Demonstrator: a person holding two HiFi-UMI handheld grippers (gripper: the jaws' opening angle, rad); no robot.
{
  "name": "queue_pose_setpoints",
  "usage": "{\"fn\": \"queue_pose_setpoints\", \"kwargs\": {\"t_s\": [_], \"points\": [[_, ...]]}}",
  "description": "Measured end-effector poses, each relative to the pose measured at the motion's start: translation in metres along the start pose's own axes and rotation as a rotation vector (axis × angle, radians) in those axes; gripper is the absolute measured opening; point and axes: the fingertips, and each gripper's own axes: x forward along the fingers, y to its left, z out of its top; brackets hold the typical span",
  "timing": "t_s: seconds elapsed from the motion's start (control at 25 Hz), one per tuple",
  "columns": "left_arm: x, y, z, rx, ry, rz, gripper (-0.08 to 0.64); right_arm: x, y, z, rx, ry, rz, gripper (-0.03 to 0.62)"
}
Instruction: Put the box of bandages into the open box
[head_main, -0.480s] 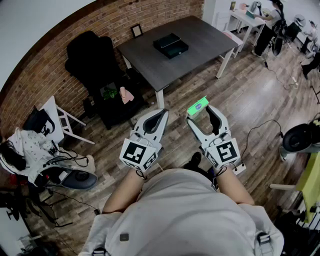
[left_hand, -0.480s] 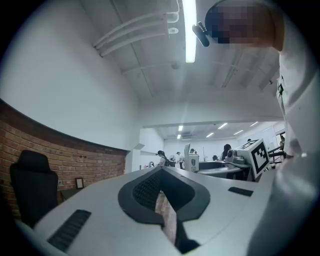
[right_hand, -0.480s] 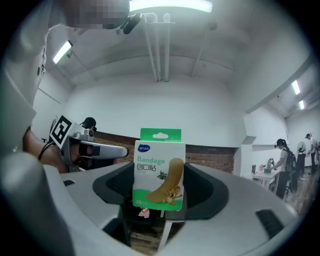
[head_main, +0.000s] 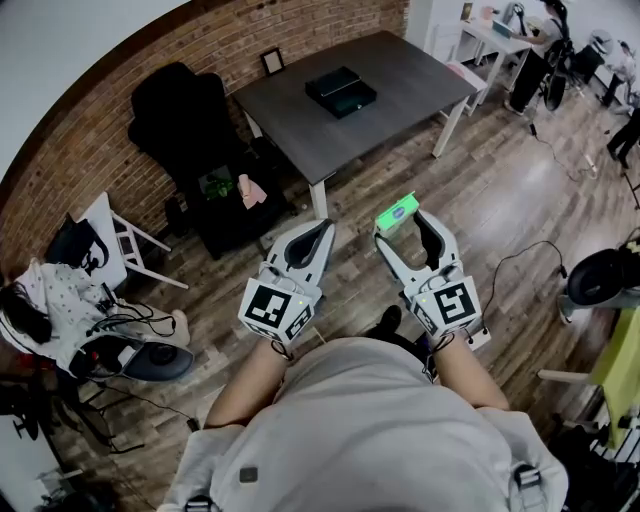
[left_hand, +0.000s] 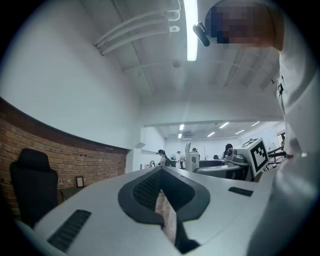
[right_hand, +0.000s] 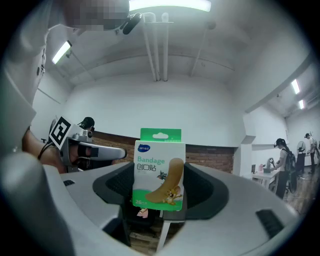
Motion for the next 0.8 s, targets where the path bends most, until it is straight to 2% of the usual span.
{"fn": "queue_pose_setpoints", "kwargs": {"t_s": [0.36,0.68,0.8], "points": [[0.048,-0.004,-0.009,-0.014,0.027,-0.01,0.015,0.005,-0.041,-0.011,0.015,0.009,0.008,0.298],[0.14,0.004,-0.031,-0.028,0.061,-0.02,0.015,0.026,-0.128,-0.033,0.048,0.02,0.004,0.298],[0.178,-0.019,-0.039,-0.026,0.072,-0.029,0.015,0.011,-0.168,-0.039,0.07,0.015,0.005,0.298]]}}
